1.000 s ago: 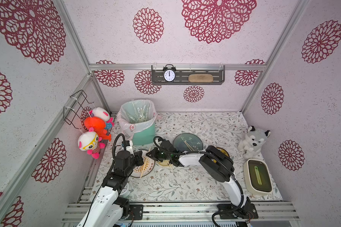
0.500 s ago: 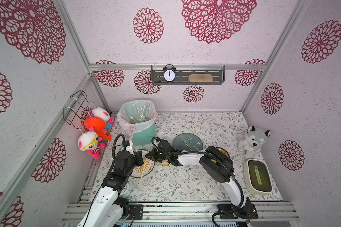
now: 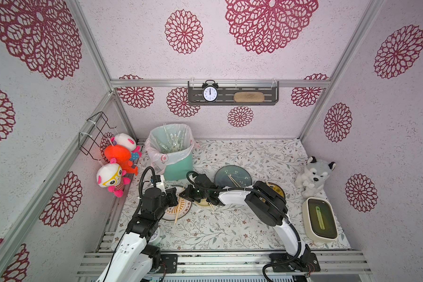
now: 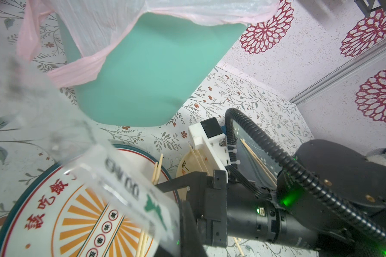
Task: Remove the packaging of disposable chopsticks
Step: Place the disposable chopsticks on the plate.
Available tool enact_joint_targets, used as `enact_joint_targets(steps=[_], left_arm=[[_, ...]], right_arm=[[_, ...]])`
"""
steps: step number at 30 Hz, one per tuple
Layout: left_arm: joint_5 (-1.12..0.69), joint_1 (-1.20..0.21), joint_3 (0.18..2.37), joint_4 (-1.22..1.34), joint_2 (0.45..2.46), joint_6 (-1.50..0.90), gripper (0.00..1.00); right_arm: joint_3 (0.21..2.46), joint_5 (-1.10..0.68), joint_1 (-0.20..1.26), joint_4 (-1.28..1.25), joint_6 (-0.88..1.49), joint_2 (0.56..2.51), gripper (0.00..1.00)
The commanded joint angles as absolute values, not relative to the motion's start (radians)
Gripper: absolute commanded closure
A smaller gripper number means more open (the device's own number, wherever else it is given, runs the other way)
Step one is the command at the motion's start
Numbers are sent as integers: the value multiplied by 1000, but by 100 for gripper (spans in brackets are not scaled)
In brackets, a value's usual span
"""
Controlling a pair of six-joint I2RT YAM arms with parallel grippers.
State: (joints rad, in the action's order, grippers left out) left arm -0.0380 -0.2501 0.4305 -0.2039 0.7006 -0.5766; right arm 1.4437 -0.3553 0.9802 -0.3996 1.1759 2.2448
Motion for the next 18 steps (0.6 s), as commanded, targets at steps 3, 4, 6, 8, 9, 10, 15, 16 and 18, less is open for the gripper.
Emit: enact_joint_targets(steps=[3, 4, 6, 8, 9, 10, 15, 16, 18], left_arm=[[-31, -258, 422, -202, 698, -574, 100], [-31, -258, 421, -201, 698, -574, 100], [-29, -258, 420, -202, 698, -571, 100], [-31, -257, 420, -202, 696, -570, 100], [-32, -258, 419, -201, 695, -570, 100], [-32, -258, 419, -202, 694, -571, 100], [-24, -258, 414, -205, 687, -566, 100], [-21, -257, 414, -206, 685, -566, 100], [-20, -258, 414, -207, 681, -565, 100]], right_arm=[[1475, -364, 973, -387, 1151, 2257, 90], [1474, -358, 973, -383, 1147, 2254, 90], [1470, -342, 973, -358, 1134, 2248, 90], [1465, -339, 971, -359, 1132, 2247, 88], [1466, -340, 971, -356, 1131, 2249, 88], [1471, -339, 971, -349, 1128, 2250, 88], [1478, -343, 971, -360, 1134, 2262, 84], [1483, -344, 971, -355, 1132, 2263, 82], [1483, -345, 972, -357, 1131, 2261, 82]])
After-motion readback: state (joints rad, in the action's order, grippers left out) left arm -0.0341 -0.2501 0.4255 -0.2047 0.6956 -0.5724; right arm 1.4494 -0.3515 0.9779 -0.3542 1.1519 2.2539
